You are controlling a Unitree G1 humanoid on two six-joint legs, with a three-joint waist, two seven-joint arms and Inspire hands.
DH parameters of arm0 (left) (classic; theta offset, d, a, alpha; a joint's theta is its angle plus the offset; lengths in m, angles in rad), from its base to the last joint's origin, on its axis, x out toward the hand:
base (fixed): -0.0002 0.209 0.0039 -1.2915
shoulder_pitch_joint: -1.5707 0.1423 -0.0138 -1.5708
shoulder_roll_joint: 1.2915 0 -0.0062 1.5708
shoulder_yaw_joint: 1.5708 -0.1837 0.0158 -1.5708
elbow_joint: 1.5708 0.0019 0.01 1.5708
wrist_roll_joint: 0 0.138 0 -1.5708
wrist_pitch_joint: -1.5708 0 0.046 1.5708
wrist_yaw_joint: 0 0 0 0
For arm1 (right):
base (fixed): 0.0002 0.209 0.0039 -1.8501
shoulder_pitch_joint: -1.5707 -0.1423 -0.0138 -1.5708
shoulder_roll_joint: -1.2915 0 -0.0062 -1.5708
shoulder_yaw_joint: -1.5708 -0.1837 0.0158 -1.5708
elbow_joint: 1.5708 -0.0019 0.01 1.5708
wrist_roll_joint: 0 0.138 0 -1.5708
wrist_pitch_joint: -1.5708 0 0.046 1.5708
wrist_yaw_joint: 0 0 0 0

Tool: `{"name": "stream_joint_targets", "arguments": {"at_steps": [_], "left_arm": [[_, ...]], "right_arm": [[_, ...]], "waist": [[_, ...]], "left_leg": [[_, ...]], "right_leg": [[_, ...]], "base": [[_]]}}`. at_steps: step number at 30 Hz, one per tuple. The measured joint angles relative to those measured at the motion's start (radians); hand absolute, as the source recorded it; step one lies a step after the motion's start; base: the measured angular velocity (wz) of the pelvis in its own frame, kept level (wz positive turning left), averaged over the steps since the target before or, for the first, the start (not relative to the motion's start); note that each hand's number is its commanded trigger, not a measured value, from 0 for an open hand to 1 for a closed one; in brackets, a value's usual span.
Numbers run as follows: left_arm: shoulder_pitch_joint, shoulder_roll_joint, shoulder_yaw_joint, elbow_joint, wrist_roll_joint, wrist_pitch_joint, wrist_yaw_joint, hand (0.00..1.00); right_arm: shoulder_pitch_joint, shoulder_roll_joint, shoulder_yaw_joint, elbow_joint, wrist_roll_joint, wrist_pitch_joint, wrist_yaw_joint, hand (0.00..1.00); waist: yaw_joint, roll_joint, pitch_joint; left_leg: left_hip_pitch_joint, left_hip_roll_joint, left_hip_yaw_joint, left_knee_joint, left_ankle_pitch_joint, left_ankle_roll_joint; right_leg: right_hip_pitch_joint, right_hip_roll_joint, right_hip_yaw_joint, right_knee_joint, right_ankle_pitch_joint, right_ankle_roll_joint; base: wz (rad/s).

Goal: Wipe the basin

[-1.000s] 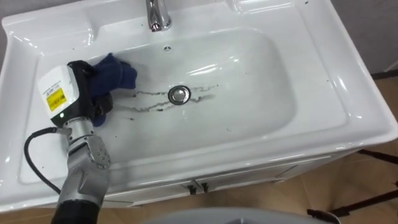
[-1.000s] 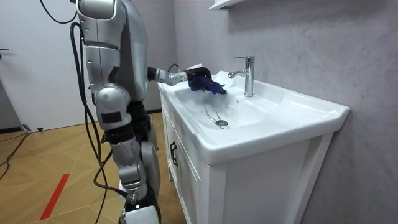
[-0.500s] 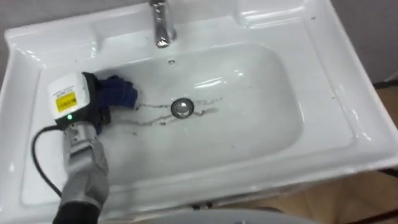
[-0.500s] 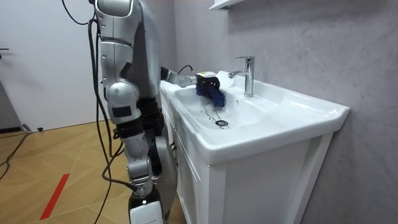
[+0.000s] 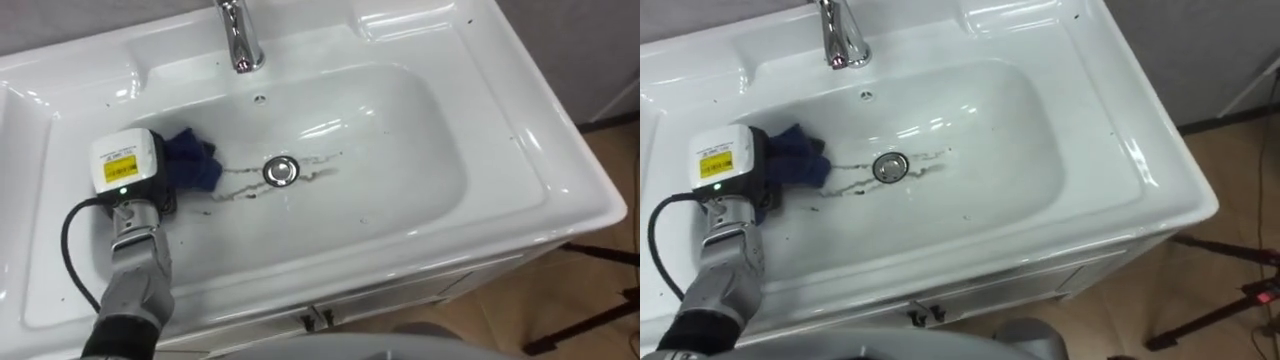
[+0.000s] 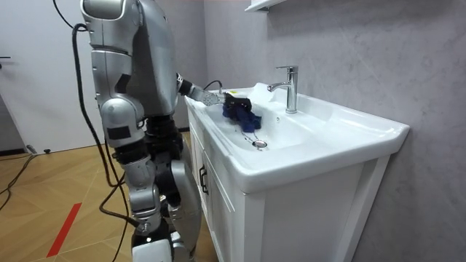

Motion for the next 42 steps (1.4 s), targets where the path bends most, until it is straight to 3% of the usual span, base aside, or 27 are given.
{"name": "stream_joint_targets", "arguments": {"at_steps": [9, 18, 27, 36, 39, 41, 42], "left_arm": [[-0.051, -0.005, -0.053, 0.096, 0.019, 0.035, -0.04, 1.0], [-0.111, -0.039, -0.063, 0.153, 0.008, 0.054, -0.063, 1.0], [-0.214, -0.045, -0.089, 0.289, -0.184, 0.057, -0.036, 1.0], [-0.302, -0.062, -0.089, 0.373, -0.367, 0.045, -0.023, 1.0], [-0.332, -0.067, -0.091, 0.403, -0.535, 0.033, -0.023, 1.0], [-0.341, -0.067, -0.091, 0.404, -0.705, -0.007, -0.021, 1.0], [-0.341, -0.068, -0.092, 0.405, -0.738, -0.021, -0.021, 1.0]], "right_arm": [[-0.01, 0.0, 0.014, -0.004, 0.018, 0.023, 0.004, 0.0], [-0.021, 0.005, 0.015, -0.015, 0.016, 0.024, -0.004, 0.0], [-0.055, 0.004, 0.022, -0.002, 0.018, 0.034, 0.0, 0.0], [-0.082, 0.008, 0.031, 0.032, 0.018, 0.059, 0.019, 0.0], [-0.079, 0.013, 0.043, 0.022, 0.036, 0.08, 0.002, 0.0], [-0.09, 0.02, 0.045, 0.02, 0.045, 0.091, -0.017, 0.0], [-0.093, 0.02, 0.045, 0.02, 0.045, 0.093, -0.021, 0.0]], "waist": [[-0.021, 0.007, -0.0043], [-0.027, 0.007, -0.0039], [-0.027, 0.008, -0.004], [-0.052, -0.001, -0.0036], [-0.052, -0.011, -0.0051], [-0.057, -0.024, -0.0049], [-0.059, -0.026, -0.0053]], "left_leg": [[-0.002, 0.001, 0.031, 0.008, 0.0, 0.0], [-0.028, -0.002, 0.049, 0.021, 0.001, 0.0], [-0.041, -0.008, 0.079, 0.024, 0.003, 0.003], [-0.074, -0.02, 0.115, 0.028, 0.014, 0.016], [-0.085, -0.023, 0.131, 0.029, 0.016, 0.018], [-0.089, -0.024, 0.146, 0.012, 0.015, 0.022], [-0.089, -0.025, 0.151, 0.009, 0.015, 0.022]], "right_leg": [[-0.014, -0.001, 0.013, 0.014, -0.002, -0.001], [-0.05, -0.004, 0.024, 0.033, -0.008, 0.0], [-0.096, -0.008, 0.05, 0.082, -0.019, 0.001], [-0.154, -0.016, 0.08, 0.105, -0.017, 0.016], [-0.166, -0.017, 0.093, 0.109, -0.011, 0.021], [-0.191, -0.017, 0.102, 0.135, -0.012, 0.024], [-0.193, -0.017, 0.101, 0.14, -0.011, 0.027]], "base": [[-0.07], [0.0], [-0.08], [-0.09], [-0.15], [-0.16], [-0.13]]}}
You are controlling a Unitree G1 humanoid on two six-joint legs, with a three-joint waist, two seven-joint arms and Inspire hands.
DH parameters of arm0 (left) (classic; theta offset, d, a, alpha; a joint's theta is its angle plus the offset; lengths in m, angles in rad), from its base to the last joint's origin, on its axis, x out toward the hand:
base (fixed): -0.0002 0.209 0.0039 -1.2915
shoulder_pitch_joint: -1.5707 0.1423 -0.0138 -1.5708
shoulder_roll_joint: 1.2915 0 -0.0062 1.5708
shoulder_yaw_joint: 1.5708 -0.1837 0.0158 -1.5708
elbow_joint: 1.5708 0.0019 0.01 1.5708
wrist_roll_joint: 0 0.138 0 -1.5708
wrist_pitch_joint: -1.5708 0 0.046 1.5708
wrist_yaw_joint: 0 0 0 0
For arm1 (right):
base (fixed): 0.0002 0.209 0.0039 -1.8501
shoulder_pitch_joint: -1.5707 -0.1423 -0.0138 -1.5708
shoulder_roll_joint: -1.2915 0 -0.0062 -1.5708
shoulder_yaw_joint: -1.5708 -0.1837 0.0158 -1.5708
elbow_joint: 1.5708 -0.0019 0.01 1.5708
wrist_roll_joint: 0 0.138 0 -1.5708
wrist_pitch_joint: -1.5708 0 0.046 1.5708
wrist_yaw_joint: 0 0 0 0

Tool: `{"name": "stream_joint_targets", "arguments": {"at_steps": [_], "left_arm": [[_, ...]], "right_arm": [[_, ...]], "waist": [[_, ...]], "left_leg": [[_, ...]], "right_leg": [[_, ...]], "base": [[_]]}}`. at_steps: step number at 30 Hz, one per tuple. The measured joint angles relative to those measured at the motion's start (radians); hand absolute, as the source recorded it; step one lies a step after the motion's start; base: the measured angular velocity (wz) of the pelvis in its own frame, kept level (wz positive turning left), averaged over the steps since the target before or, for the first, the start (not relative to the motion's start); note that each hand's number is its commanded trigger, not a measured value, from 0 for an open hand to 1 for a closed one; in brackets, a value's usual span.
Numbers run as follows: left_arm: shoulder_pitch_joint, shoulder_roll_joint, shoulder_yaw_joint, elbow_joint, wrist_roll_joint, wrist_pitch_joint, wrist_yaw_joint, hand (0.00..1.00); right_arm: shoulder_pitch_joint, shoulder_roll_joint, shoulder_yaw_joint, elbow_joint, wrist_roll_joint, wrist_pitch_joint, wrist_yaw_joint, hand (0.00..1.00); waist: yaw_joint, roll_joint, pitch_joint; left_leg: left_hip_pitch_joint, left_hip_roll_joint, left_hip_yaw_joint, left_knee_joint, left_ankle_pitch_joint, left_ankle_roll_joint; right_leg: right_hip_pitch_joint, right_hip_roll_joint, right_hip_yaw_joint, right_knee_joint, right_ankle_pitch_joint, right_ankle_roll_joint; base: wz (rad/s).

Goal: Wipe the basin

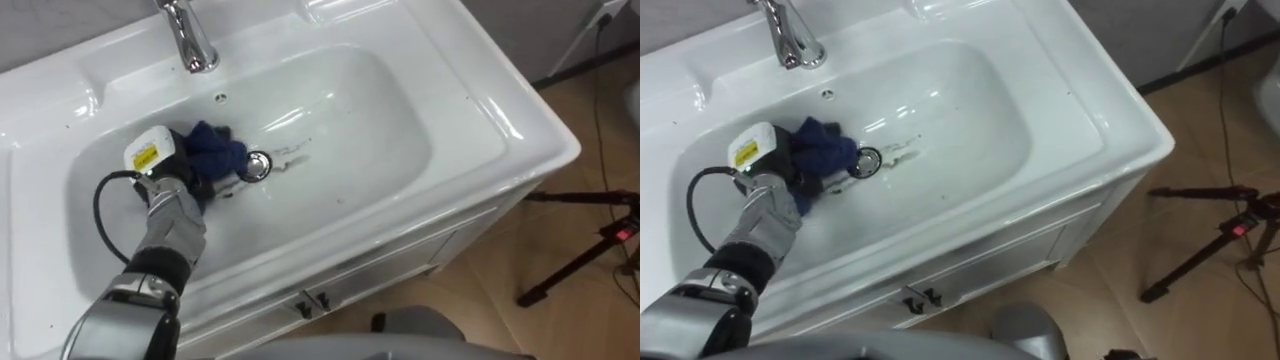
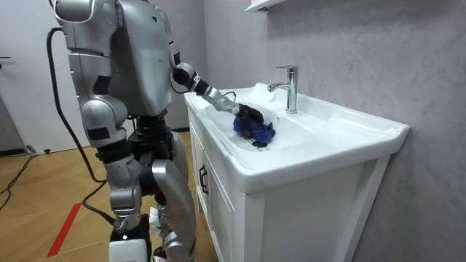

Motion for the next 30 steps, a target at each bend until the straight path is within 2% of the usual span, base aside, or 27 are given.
{"name": "stream_joint_targets", "arguments": {"at_steps": [2, 5, 8, 14, 16, 18, 27, 30], "left_arm": [[-0.004, -0.01, -0.006, 0.017, -0.143, -0.051, -0.001, 1.0], [-0.011, -0.02, -0.024, 0.029, -0.244, -0.09, -0.001, 1.0], [-0.02, -0.021, -0.055, 0.037, -0.323, -0.124, -0.001, 1.0], [-0.043, -0.024, -0.122, 0.072, -0.426, -0.162, -0.001, 1.0], [-0.056, -0.027, -0.153, 0.075, -0.456, -0.169, -0.001, 1.0], [-0.066, -0.041, -0.178, 0.08, -0.489, -0.175, -0.003, 1.0], [-0.085, -0.045, -0.195, 0.083, -0.524, -0.178, -0.002, 1.0], [-0.087, -0.045, -0.198, 0.073, -0.524, -0.178, -0.002, 1.0]], "right_arm": [[-0.01, -0.001, 0.005, 0.0, 0.0, 0.003, -0.021, 0.0], [-0.011, 0.001, 0.026, -0.002, 0.0, 0.006, -0.028, 0.0], [-0.013, 0.006, 0.026, -0.002, -0.004, 0.007, -0.03, 0.0], [-0.029, 0.015, 0.036, -0.003, 0.0, 0.006, -0.043, 0.0], [-0.033, 0.017, 0.047, -0.007, 0.001, 0.006, -0.048, 0.0], [-0.038, 0.018, 0.063, -0.007, 0.001, 0.007, -0.049, 0.0], [-0.048, 0.02, 0.065, -0.01, 0.005, 0.007, -0.049, 0.0], [-0.047, 0.021, 0.065, -0.011, 0.005, 0.007, -0.046, 0.0]], "waist": [[-0.008, -0.003, -0.0008], [-0.016, -0.006, -0.0016], [-0.017, -0.006, -0.0016], [-0.017, -0.006, -0.0016], [-0.019, -0.006, -0.0017], [-0.021, -0.008, -0.0014], [-0.022, -0.008, -0.0014], [-0.039, -0.007, -0.0014]], "left_leg": [[0.0, -0.002, 0.008, -0.004, 0.001, 0.002], [0.0, -0.004, 0.011, -0.004, 0.0, 0.005], [0.001, -0.005, 0.011, -0.004, 0.0, 0.006], [0.004, -0.006, 0.009, -0.004, -0.003, 0.01], [0.004, -0.006, 0.01, -0.004, -0.004, 0.012], [0.003, -0.007, 0.014, -0.005, -0.005, 0.013], [0.0, -0.006, 0.014, -0.005, -0.008, 0.018], [-0.001, -0.007, 0.016, -0.005, -0.009, 0.02]], "right_leg": [[-0.001, -0.002, -0.001, -0.003, 0.009, 0.002], [-0.001, -0.002, 0.001, -0.003, 0.011, -0.002], [-0.003, 0.0, 0.008, -0.004, 0.011, -0.003], [-0.001, -0.002, 0.013, -0.005, 0.009, 0.001], [-0.001, -0.002, 0.017, -0.005, 0.01, 0.003], [-0.001, -0.001, 0.019, -0.005, 0.01, 0.004], [0.0, -0.001, 0.018, -0.024, 0.016, 0.009], [0.0, -0.001, 0.019, -0.033, 0.02, 0.012]], "base": [[-0.11], [0.0], [0.0], [0.01], [-0.02], [-0.06], [0.0], [0.0]]}}
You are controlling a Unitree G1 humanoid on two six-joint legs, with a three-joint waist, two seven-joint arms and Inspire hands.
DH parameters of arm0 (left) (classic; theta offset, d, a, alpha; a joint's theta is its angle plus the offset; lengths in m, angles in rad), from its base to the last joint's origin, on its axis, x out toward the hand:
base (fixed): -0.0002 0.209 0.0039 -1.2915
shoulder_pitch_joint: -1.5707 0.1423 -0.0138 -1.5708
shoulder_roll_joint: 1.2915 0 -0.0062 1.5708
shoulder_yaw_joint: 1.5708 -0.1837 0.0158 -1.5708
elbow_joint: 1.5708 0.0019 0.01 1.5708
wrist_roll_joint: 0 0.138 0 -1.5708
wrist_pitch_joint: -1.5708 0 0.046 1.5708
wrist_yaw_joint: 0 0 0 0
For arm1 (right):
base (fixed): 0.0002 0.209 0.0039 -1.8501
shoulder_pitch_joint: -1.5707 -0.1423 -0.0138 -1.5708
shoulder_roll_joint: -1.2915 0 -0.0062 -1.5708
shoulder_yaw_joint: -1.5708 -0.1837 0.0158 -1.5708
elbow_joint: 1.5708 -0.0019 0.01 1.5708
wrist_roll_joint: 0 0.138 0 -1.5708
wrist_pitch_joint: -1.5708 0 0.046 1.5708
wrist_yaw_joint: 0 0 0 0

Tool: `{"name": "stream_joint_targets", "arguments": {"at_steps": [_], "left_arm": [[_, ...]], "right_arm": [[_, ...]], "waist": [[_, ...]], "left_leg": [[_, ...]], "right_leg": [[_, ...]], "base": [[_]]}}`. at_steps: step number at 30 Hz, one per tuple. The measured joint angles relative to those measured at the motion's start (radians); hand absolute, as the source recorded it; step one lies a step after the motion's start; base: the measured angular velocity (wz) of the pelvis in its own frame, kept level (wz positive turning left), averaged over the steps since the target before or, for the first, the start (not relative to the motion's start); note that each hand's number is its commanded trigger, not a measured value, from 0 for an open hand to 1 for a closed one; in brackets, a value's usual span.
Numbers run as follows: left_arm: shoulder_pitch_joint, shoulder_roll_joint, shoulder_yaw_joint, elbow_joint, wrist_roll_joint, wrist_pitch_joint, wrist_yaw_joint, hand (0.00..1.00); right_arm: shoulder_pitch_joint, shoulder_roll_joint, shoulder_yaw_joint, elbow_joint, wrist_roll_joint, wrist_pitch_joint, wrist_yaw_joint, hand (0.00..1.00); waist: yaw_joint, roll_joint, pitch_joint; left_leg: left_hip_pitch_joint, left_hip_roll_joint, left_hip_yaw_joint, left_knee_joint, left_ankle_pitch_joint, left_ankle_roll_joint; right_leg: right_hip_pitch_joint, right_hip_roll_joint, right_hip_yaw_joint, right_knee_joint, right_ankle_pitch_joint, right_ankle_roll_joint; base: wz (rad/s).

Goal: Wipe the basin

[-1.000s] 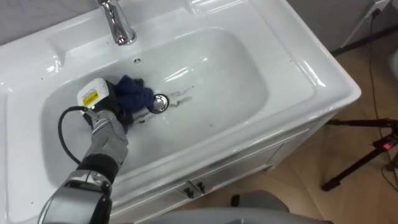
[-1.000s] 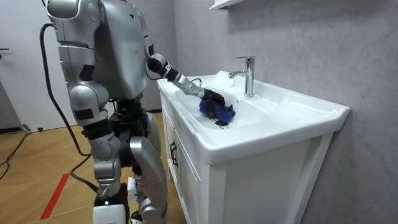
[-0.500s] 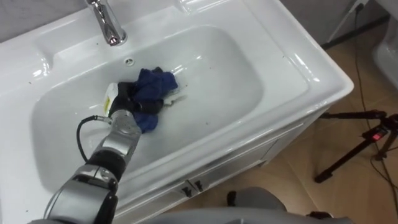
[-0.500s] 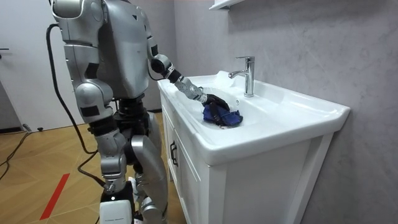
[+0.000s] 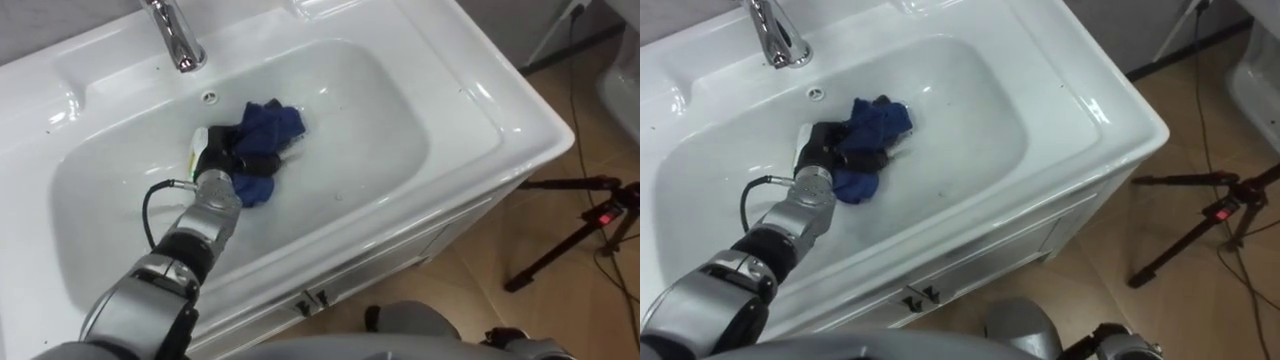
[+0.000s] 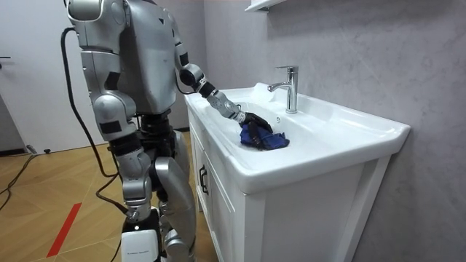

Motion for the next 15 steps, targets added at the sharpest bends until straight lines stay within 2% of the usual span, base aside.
{"name": "stream_joint_targets", "arguments": {"at_steps": [8, 11, 15], "left_arm": [[-0.047, -0.017, -0.019, -0.038, 0.002, 0.002, -0.051, 1.0], [-0.066, -0.037, -0.019, -0.035, 0.002, 0.002, -0.08, 1.0], [-0.067, -0.041, -0.019, -0.047, 0.001, 0.001, -0.086, 1.0]], "right_arm": [[-0.001, 0.0, 0.0, -0.013, 0.011, -0.002, 0.041, 0.0], [-0.003, 0.0, 0.001, -0.012, 0.034, -0.009, 0.05, 0.0], [-0.016, 0.0, 0.001, 0.006, 0.084, -0.026, 0.053, 0.0]], "waist": [[-0.065, 0.001, 0.0002], [-0.067, 0.006, 0.0032], [-0.067, 0.018, 0.0105]], "left_leg": [[-0.005, 0.001, 0.03, -0.003, -0.003, 0.003], [-0.004, 0.0, 0.033, -0.003, -0.006, 0.006], [-0.004, 0.0, 0.033, -0.002, -0.01, 0.008]], "right_leg": [[-0.014, 0.001, 0.009, -0.002, 0.006, 0.001], [-0.01, 0.001, 0.011, -0.003, 0.005, 0.003], [-0.01, 0.0, 0.011, -0.006, 0.004, 0.005]], "base": [[-0.1], [-0.05], [0.01]]}}
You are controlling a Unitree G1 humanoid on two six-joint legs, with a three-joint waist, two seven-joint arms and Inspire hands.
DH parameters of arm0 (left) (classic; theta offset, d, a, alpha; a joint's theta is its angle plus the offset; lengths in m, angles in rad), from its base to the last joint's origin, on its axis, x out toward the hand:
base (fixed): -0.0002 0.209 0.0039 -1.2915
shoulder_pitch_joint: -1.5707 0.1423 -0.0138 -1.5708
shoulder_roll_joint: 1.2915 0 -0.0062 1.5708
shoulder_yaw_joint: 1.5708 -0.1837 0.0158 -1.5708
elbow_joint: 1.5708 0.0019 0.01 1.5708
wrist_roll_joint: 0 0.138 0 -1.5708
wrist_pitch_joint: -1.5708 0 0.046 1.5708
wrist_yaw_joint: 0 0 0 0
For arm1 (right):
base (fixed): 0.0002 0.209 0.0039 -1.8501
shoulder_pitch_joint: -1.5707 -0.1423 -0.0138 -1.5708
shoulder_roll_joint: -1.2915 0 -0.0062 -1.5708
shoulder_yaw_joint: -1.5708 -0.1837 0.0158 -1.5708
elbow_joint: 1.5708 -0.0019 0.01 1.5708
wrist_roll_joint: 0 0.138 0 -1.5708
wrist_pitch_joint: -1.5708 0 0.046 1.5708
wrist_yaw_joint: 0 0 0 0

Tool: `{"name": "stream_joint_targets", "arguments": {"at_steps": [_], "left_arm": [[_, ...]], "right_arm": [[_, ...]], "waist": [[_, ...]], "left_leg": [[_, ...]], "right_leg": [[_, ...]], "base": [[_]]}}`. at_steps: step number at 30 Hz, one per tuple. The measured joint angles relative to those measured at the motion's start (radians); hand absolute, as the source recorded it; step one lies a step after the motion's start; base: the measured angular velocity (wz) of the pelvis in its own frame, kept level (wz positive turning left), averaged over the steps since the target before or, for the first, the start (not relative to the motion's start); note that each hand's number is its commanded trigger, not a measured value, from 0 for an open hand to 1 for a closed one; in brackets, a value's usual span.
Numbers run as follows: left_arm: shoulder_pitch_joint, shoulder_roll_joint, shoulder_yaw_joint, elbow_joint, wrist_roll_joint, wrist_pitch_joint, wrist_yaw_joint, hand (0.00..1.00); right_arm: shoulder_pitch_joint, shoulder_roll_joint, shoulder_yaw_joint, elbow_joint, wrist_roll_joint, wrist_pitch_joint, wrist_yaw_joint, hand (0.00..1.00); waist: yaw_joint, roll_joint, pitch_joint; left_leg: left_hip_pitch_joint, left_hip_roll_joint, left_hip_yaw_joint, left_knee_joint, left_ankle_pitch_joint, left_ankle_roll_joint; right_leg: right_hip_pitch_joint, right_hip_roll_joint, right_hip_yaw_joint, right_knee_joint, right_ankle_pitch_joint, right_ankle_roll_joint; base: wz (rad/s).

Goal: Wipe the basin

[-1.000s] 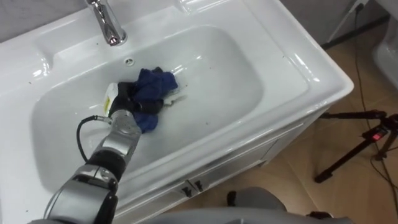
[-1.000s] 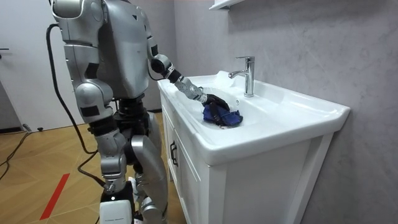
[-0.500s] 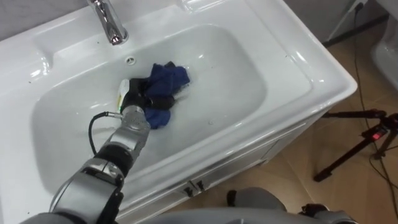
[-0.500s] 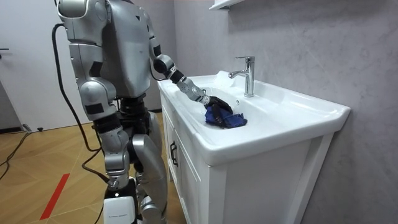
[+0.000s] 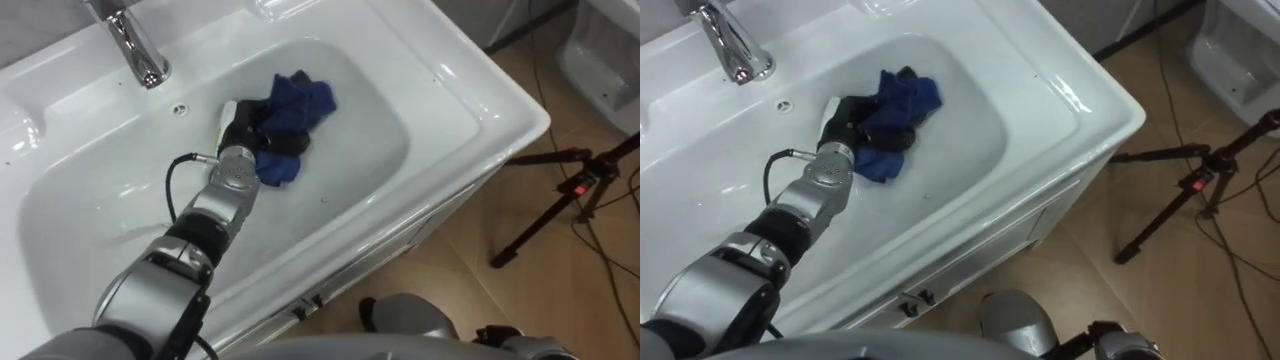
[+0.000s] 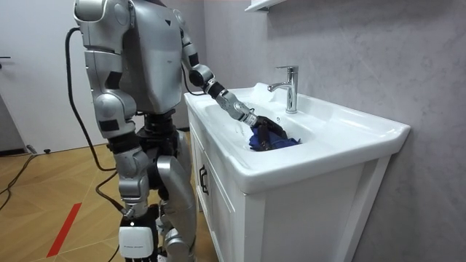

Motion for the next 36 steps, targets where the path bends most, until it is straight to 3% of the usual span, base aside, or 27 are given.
{"name": "stream_joint_targets", "arguments": {"at_steps": [4, 13, 21, 27, 32, 36], "left_arm": [[0.0, -0.002, -0.009, -0.013, 0.001, 0.0, 0.0, 1.0], [0.0, -0.003, -0.077, -0.059, 0.002, 0.0, -0.001, 1.0], [-0.002, -0.013, -0.077, -0.053, 0.032, -0.005, -0.015, 1.0], [0.003, -0.009, -0.063, -0.048, 0.172, -0.015, -0.043, 1.0], [0.03, -0.003, -0.036, -0.047, 0.39, -0.03, -0.046, 1.0], [0.035, -0.007, -0.015, -0.014, 0.475, -0.044, -0.046, 1.0]], "right_arm": [[-0.006, 0.0, 0.0, 0.007, 0.029, -0.012, 0.0, 0.0], [-0.025, -0.008, 0.04, 0.017, 0.052, -0.049, -0.003, 0.0], [-0.024, -0.012, 0.038, 0.027, 0.066, -0.061, -0.013, 0.0], [-0.016, -0.013, 0.037, 0.027, 0.063, -0.055, -0.007, 0.0], [0.013, -0.002, 0.036, 0.019, 0.023, -0.043, 0.011, 0.0], [0.027, -0.003, 0.036, 0.02, -0.028, -0.018, 0.012, 0.0]], "waist": [[0.001, 0.008, 0.0048], [0.002, 0.014, 0.0048], [0.003, 0.022, 0.0084], [0.012, 0.017, 0.0091], [0.037, -0.017, 0.01], [0.057, -0.027, 0.0097]], "left_leg": [[-0.002, 0.0, -0.002, -0.001, -0.001, 0.0], [-0.01, 0.0, -0.007, -0.002, -0.002, 0.002], [-0.01, 0.001, -0.006, -0.003, -0.003, 0.004], [-0.005, -0.001, -0.006, -0.002, -0.003, 0.004], [0.012, 0.0, 0.008, 0.004, -0.004, 0.003], [0.026, 0.003, 0.008, -0.005, -0.009, -0.002]], "right_leg": [[-0.001, 0.0, 0.0, -0.001, -0.002, 0.002], [0.004, 0.0, -0.003, -0.017, -0.001, 0.005], [0.016, -0.003, -0.013, -0.035, 0.001, 0.009], [0.016, -0.001, -0.002, -0.028, 0.0, 0.01], [0.019, 0.001, 0.003, -0.014, -0.015, 0.008], [0.038, 0.005, 0.002, -0.01, -0.015, 0.006]], "base": [[0.0], [0.03], [0.04], [-0.03], [-0.04], [-0.03]]}}
